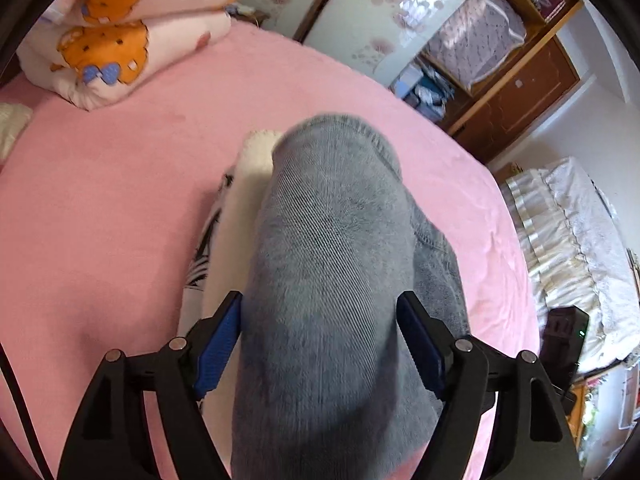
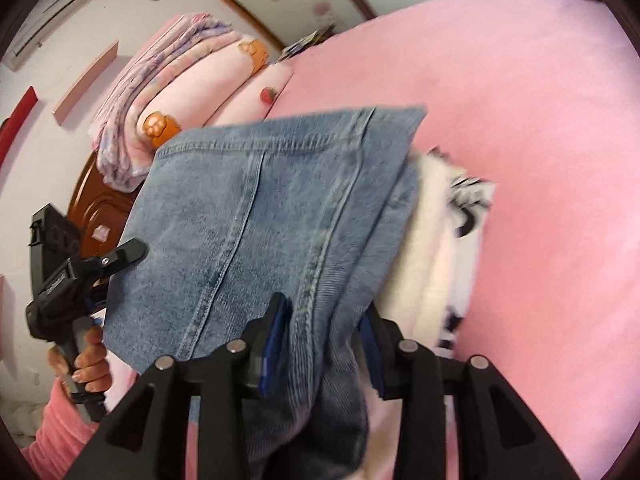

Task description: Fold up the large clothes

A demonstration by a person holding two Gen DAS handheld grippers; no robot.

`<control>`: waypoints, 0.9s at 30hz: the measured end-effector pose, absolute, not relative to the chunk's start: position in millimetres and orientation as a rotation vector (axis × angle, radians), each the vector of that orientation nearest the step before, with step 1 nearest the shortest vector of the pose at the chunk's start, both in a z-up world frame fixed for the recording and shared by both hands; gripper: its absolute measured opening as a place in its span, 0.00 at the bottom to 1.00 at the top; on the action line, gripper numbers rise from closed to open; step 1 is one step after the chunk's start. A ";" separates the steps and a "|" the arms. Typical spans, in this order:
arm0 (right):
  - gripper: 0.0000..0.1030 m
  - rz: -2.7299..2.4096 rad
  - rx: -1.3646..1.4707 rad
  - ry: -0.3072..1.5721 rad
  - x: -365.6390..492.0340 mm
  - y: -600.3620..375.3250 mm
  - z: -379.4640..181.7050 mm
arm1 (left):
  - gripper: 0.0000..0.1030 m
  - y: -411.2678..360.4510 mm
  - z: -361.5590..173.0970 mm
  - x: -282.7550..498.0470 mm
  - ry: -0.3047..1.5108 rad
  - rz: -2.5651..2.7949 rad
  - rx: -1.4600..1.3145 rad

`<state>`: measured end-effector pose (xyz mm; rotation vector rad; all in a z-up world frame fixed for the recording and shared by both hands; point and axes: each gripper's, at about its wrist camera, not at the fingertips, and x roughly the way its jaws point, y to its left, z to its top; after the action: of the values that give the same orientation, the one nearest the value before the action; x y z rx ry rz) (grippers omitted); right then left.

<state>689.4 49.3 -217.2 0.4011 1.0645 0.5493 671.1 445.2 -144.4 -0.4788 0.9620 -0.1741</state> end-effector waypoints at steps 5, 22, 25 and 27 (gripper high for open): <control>0.53 0.436 0.362 0.927 651.4 19.1 -183.4 | 0.90 443.8 -99.8 618.2 0.767 -0.128 -0.455; 0.68 0.213 0.379 0.979 454.4 -41.3 -182.8 | 0.91 337.4 -80.0 399.6 0.719 0.027 -0.431; 0.68 0.205 0.391 1.033 411.0 -59.9 -191.1 | 0.91 314.0 -79.3 359.8 0.714 0.031 -0.457; 0.68 0.195 0.380 1.075 376.6 -74.1 -195.0 | 0.91 295.0 -77.7 330.3 0.732 0.052 -0.452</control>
<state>376.6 -74.1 -195.0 0.3804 1.0750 0.1952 330.3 295.0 -77.7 -0.4523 0.7320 0.0522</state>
